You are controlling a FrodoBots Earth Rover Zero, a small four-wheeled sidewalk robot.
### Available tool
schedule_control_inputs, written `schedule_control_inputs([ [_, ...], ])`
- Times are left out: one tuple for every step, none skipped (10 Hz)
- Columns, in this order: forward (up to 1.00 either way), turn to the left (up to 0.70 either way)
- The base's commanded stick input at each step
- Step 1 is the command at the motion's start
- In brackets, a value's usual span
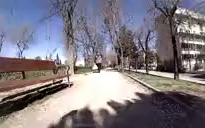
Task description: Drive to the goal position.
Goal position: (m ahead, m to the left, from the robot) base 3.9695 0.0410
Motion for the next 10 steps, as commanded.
schedule_control_inputs([
  [1.00,0.00],
  [1.00,0.00],
  [1.00,0.00],
  [1.00,0.00],
  [1.00,-0.11],
  [1.00,-0.26],
  [1.00,-0.35],
  [1.00,-0.33],
  [1.00,-0.28],
  [1.00,-0.18],
])
